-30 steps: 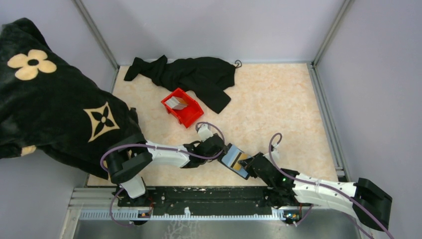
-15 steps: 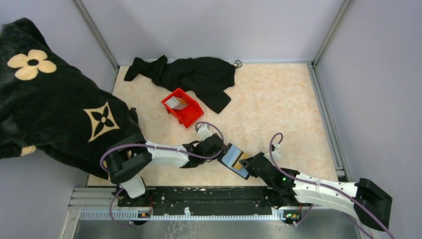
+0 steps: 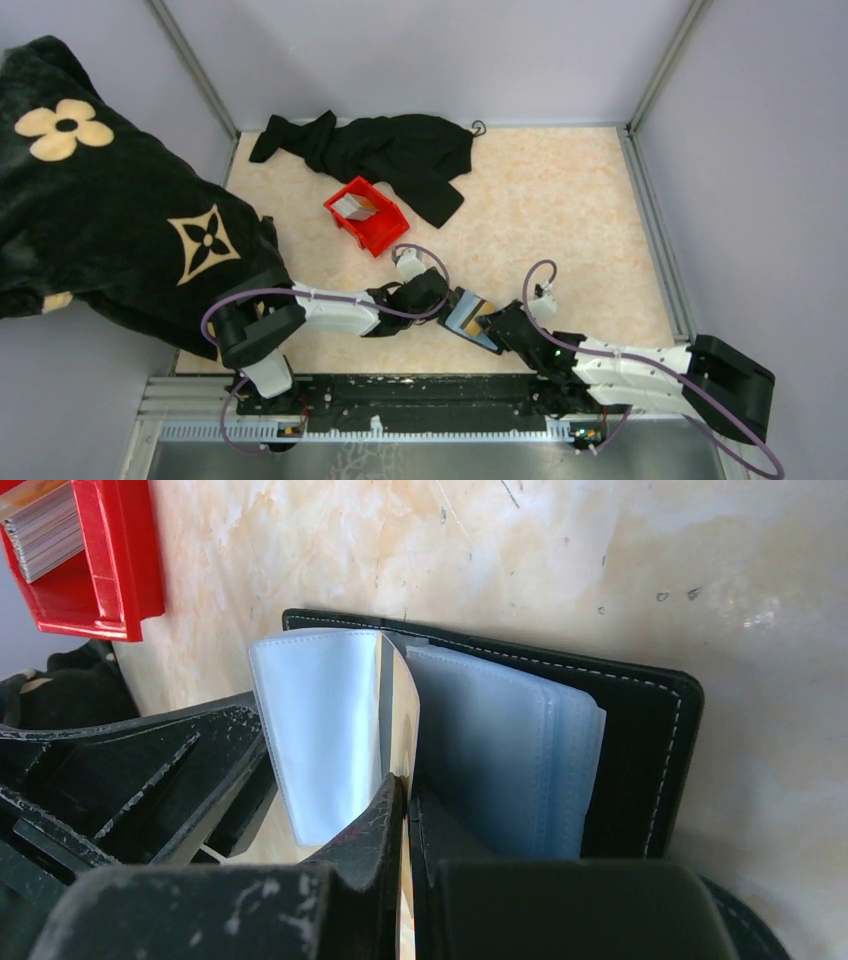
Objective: Put the credit cards into the card holder
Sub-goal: Insert the credit card into the card holder.
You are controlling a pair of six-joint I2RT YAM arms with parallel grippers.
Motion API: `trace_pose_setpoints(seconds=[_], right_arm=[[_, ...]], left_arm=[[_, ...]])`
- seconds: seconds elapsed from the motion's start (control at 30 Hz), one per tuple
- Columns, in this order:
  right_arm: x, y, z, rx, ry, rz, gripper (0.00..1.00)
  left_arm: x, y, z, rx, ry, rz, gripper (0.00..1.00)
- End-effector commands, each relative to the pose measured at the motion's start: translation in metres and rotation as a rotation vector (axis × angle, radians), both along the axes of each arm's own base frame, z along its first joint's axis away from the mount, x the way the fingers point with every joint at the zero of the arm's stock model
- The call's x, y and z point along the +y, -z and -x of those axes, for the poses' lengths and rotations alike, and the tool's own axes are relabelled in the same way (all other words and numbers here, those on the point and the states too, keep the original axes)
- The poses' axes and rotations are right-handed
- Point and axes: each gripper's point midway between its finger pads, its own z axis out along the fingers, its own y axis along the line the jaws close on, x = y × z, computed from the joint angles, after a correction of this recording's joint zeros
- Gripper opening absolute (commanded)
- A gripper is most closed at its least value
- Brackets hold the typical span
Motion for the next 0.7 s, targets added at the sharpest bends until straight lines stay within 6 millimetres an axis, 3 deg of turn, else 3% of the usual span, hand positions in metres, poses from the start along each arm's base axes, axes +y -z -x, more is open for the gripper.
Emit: trace_pose_setpoints(seconds=[0.0, 0.67], right_arm=[[-0.017, 0.039, 0.030, 0.107, -0.119, 0.181, 0.00], [-0.009, 0.037, 0.049, 0.116, -0.185, 0.183, 0.00]], left_arm=[[0.113, 0.101, 0.075, 0.298, 0.099, -0.474, 0.45], [0.111, 0.105, 0.071, 0.305, 0.100, -0.473, 0.45]])
